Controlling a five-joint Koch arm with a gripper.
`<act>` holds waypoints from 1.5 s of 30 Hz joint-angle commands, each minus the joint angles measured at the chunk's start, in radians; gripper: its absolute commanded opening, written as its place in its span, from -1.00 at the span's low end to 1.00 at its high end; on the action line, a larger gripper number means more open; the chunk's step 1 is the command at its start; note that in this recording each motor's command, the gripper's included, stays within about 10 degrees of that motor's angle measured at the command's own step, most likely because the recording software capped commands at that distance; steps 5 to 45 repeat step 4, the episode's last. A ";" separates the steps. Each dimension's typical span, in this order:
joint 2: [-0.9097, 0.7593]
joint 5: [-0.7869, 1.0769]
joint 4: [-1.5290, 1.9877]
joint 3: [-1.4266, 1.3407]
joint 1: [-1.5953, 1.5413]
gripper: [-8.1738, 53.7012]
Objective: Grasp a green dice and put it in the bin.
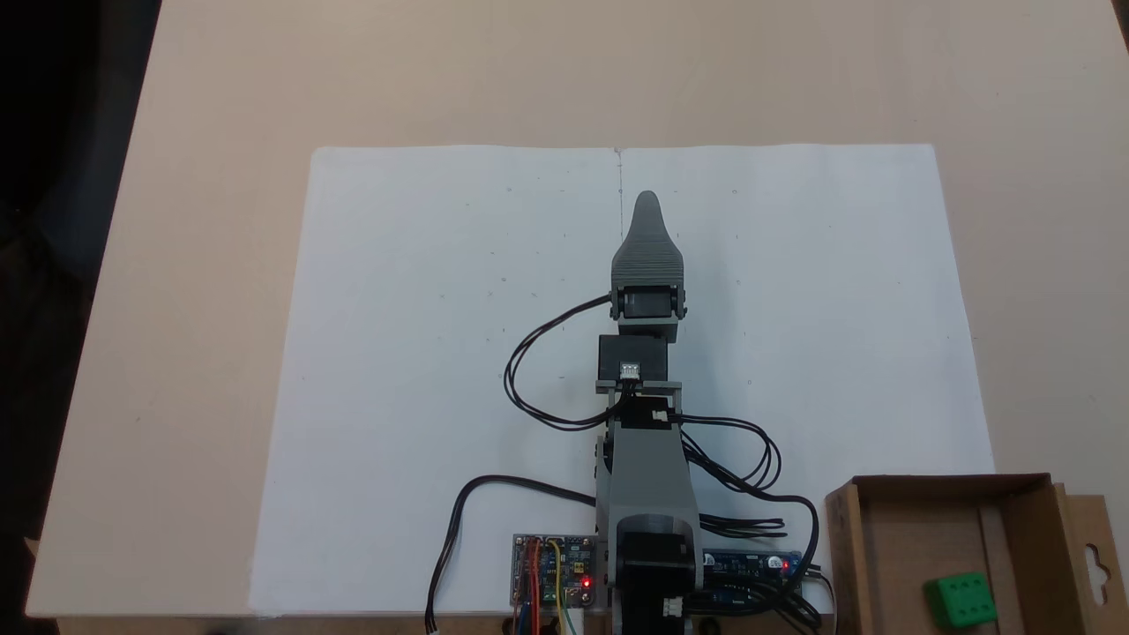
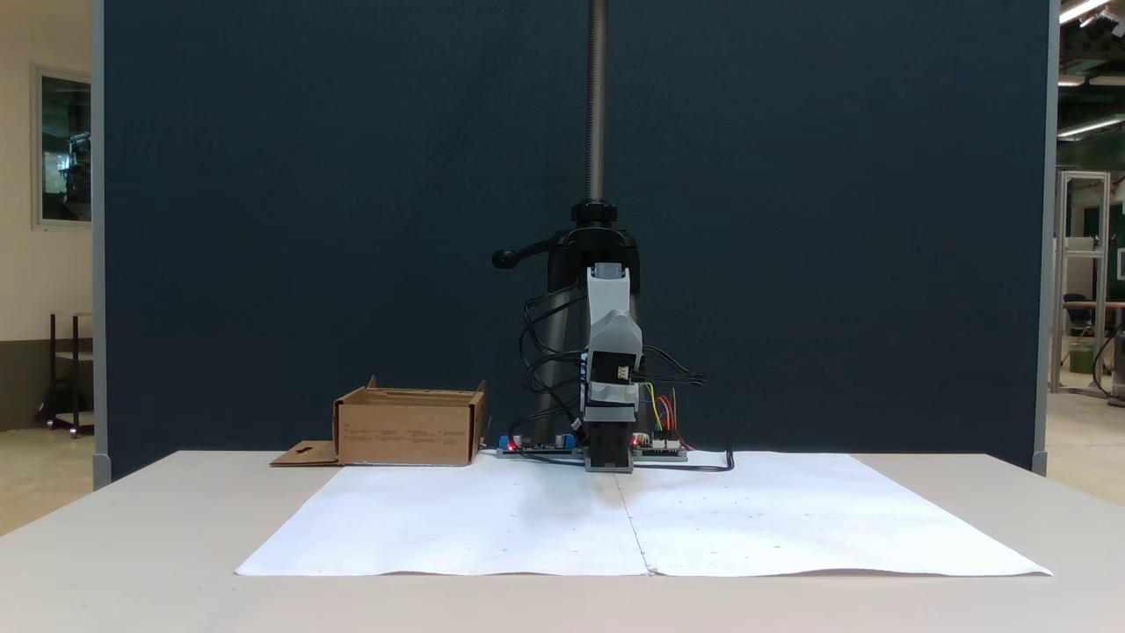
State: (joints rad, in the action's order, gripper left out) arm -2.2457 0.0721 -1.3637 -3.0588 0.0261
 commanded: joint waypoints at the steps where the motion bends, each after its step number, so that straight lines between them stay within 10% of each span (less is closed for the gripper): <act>1: -0.107 0.052 -0.140 -0.067 -0.005 0.70; 45: -0.107 0.052 -0.140 -0.067 -0.005 0.70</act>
